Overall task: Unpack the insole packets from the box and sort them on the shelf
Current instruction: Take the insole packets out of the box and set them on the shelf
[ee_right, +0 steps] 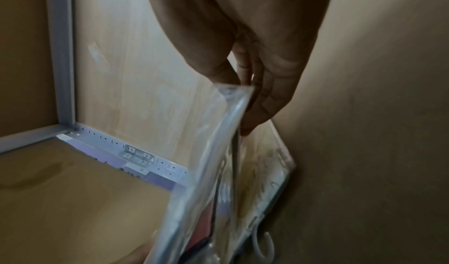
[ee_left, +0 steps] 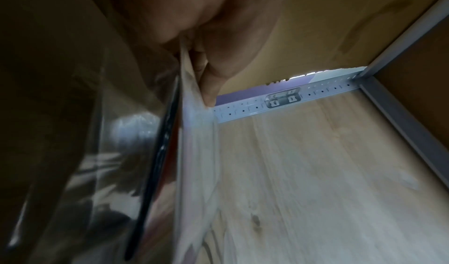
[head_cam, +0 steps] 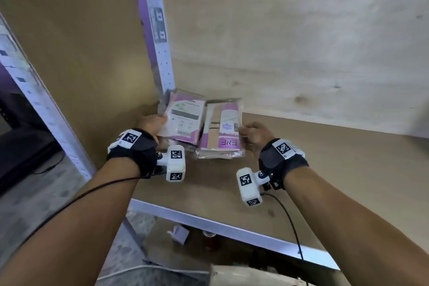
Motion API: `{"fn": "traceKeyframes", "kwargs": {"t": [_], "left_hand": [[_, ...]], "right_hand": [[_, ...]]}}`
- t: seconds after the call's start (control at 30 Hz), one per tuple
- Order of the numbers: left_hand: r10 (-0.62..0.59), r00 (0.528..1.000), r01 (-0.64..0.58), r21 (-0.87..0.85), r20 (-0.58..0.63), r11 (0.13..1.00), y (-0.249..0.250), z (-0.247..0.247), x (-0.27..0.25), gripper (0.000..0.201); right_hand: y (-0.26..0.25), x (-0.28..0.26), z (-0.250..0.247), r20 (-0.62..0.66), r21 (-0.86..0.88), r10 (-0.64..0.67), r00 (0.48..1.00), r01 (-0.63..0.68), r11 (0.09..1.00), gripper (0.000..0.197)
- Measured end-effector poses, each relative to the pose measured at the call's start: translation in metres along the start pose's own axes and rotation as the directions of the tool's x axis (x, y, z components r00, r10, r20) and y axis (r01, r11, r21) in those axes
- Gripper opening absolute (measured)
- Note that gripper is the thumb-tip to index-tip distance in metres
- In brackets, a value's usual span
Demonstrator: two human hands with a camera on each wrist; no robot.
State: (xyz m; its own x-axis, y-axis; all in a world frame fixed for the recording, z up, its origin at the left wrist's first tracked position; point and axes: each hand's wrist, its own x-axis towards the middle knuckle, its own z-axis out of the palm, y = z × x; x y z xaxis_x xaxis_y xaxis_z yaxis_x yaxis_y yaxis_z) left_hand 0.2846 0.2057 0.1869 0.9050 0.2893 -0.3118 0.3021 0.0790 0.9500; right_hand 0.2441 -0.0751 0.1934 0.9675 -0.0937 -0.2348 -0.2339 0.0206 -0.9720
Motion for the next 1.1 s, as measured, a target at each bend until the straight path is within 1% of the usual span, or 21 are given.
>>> {"fn": "traceKeyframes", "kwargs": {"t": [0.1,0.17,0.27,0.33,0.4,0.47,0.53,0.6,0.63,0.67,0.73,0.83,0.87,0.97,1.03,1.1], "left_hand": [[0.031,0.999,-0.028,0.101,-0.024,0.994,-0.007,-0.005,0.018,0.039],[0.072,0.996,-0.063,0.139,-0.055,0.988,-0.01,-0.005,0.024,0.036],[0.15,0.986,-0.132,0.194,-0.078,0.972,-0.011,-0.003,0.031,0.031],[0.179,0.983,-0.163,0.237,-0.048,0.958,-0.01,-0.002,0.029,0.031],[0.167,0.986,-0.159,0.268,-0.008,0.95,-0.007,-0.004,0.021,0.034],[0.165,0.986,-0.165,0.345,0.029,0.924,-0.005,-0.007,0.011,0.039],[0.224,0.974,-0.214,0.375,0.018,0.902,-0.003,-0.01,-0.009,0.036],[0.306,0.952,-0.287,0.367,0.007,0.885,-0.001,-0.011,-0.033,0.028],[0.337,0.941,-0.32,0.375,0.023,0.87,0.0,-0.012,-0.046,0.022],[0.368,0.928,-0.358,0.381,0.048,0.852,0.001,-0.012,-0.061,0.021],[0.428,0.901,-0.422,0.353,0.066,0.835,0.0,-0.012,-0.095,0.03],[0.515,0.852,-0.52,0.282,0.099,0.806,-0.01,-0.011,-0.151,0.029],[0.53,0.838,-0.545,0.235,0.127,0.805,-0.015,-0.009,-0.172,0.027],[0.52,0.826,-0.554,0.14,0.219,0.821,-0.032,-0.005,-0.23,0.02],[0.493,0.823,-0.542,0.126,0.283,0.831,-0.045,0.0,-0.264,0.018],[0.463,0.817,-0.533,0.145,0.343,0.834,-0.064,0.007,-0.291,0.016]], "right_hand": [[0.012,0.017,0.009,-0.026,-0.009,0.023,0.999,-0.024,1.0,0.024],[0.02,0.026,0.011,-0.033,-0.008,0.042,0.999,-0.043,0.999,0.023],[0.024,0.034,0.011,-0.045,-0.093,0.028,0.999,-0.032,0.995,0.024],[0.023,0.034,0.011,-0.026,-0.151,0.021,0.999,-0.024,0.988,0.022],[0.021,0.03,0.009,0.009,-0.201,0.006,1.0,-0.004,0.98,0.019],[0.018,0.02,0.006,0.037,-0.27,-0.039,0.999,0.047,0.962,0.017],[0.013,0.004,0.0,0.064,-0.348,-0.079,0.995,0.096,0.933,0.014],[0.008,-0.017,-0.007,0.095,-0.372,-0.083,0.992,0.113,0.921,0.012],[0.005,-0.031,-0.012,0.112,-0.375,-0.079,0.991,0.115,0.92,0.012],[0.003,-0.045,-0.017,0.132,-0.372,-0.075,0.988,0.12,0.92,0.013],[0.0,-0.079,-0.028,0.186,-0.362,-0.074,0.98,0.139,0.922,0.014],[0.001,-0.13,-0.046,0.237,-0.35,-0.085,0.968,0.166,0.922,0.008],[0.003,-0.148,-0.053,0.247,-0.349,-0.085,0.965,0.17,0.921,0.006],[0.016,-0.203,-0.072,0.263,-0.326,-0.068,0.962,0.155,0.932,0.012],[0.032,-0.239,-0.085,0.275,-0.317,-0.05,0.96,0.14,0.938,0.01],[0.052,-0.268,-0.097,0.296,-0.358,-0.032,0.955,0.142,0.923,0.007]]}}
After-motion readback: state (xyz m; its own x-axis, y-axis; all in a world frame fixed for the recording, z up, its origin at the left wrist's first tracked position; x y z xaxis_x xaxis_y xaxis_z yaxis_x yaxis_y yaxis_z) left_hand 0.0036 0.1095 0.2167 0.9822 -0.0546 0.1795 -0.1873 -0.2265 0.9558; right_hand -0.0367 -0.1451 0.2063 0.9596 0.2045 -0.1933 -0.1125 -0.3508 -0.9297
